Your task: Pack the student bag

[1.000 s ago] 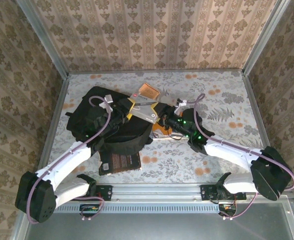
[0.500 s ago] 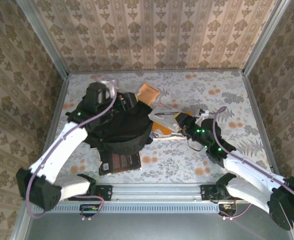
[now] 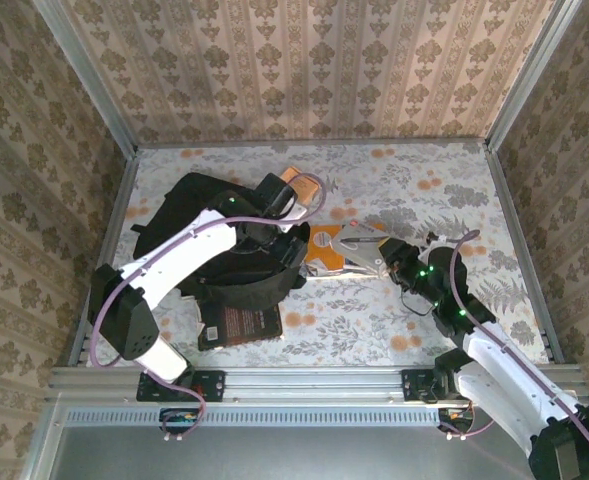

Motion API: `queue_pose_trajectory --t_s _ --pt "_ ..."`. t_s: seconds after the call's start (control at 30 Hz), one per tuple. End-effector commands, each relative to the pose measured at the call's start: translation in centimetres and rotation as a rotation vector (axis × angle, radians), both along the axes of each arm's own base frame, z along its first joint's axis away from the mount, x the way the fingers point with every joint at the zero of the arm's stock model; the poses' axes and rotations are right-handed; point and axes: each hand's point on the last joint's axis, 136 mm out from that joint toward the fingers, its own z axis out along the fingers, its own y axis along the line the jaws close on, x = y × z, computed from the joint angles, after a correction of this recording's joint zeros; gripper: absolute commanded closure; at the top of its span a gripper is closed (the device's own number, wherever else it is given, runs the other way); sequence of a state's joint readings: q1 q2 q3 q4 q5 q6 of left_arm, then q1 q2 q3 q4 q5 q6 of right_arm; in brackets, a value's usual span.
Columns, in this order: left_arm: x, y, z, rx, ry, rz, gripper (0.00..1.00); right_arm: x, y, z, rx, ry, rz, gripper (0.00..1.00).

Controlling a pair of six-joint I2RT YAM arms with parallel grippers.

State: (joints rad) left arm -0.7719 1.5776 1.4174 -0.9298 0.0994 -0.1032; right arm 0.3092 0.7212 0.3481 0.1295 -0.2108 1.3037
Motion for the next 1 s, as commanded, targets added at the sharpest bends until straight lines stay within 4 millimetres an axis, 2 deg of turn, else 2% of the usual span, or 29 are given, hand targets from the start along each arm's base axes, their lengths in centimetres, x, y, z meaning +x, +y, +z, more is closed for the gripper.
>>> queue_pose_trajectory --t_s 0.0,0.23,0.6,0.97 --pt "-0.7 1.0 0.2 0.084 -0.001 -0.051 0.27 -0.4 0.3 -0.2 0.009 -0.008 0.044 0.63" --pt "-1.6 0.7 -0.8 0.099 0.036 -0.072 0.27 -0.2 0.2 -0.7 0.017 0.005 0.045 0.63" --pt "-0.8 0.8 -2.6 0.138 0.048 -0.059 0.27 -0.4 0.2 -1.6 0.029 0.025 0.044 0.64" --pt "0.3 1.9 -2.5 0.113 0.046 -0.008 0.4 -0.2 0.2 -1.9 0.027 0.033 0.042 0.64"
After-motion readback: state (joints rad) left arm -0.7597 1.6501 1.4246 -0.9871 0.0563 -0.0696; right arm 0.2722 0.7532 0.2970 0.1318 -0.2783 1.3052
